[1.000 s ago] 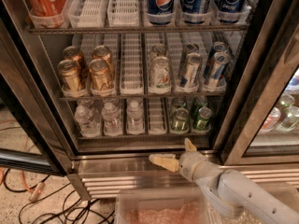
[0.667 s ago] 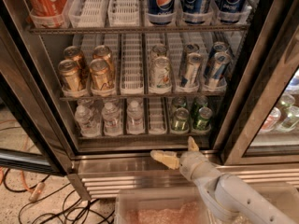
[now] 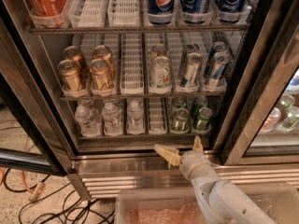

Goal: Pick green can from bottom shelf of fridge

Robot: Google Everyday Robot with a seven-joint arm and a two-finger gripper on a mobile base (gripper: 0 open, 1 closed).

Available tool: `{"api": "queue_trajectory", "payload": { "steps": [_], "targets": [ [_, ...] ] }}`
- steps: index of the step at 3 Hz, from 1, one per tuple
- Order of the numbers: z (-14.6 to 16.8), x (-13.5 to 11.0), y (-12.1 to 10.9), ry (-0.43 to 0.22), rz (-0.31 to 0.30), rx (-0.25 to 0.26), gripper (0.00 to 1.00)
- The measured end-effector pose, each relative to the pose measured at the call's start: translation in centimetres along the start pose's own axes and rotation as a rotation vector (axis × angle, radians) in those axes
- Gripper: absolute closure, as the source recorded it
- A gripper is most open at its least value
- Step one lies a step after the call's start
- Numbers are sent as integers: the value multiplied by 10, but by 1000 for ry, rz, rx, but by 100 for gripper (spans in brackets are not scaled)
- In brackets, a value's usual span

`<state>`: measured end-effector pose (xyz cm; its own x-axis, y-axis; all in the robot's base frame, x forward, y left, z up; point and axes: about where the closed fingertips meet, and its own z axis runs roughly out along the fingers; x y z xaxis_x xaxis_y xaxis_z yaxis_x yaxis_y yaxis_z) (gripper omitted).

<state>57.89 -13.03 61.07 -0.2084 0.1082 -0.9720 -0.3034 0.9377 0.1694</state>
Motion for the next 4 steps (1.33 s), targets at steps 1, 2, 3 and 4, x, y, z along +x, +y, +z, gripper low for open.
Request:
{"api": "queue_trajectory", "payload": {
  "steps": [1,2,3,4],
  "targets": [
    [5,11,5,20,-59,22,0],
    [9,27,6,55,-115,43,0],
    [11,31,4,40,-149,79,0],
    [17,0,4,-55,-210,150,0]
  ]
}}
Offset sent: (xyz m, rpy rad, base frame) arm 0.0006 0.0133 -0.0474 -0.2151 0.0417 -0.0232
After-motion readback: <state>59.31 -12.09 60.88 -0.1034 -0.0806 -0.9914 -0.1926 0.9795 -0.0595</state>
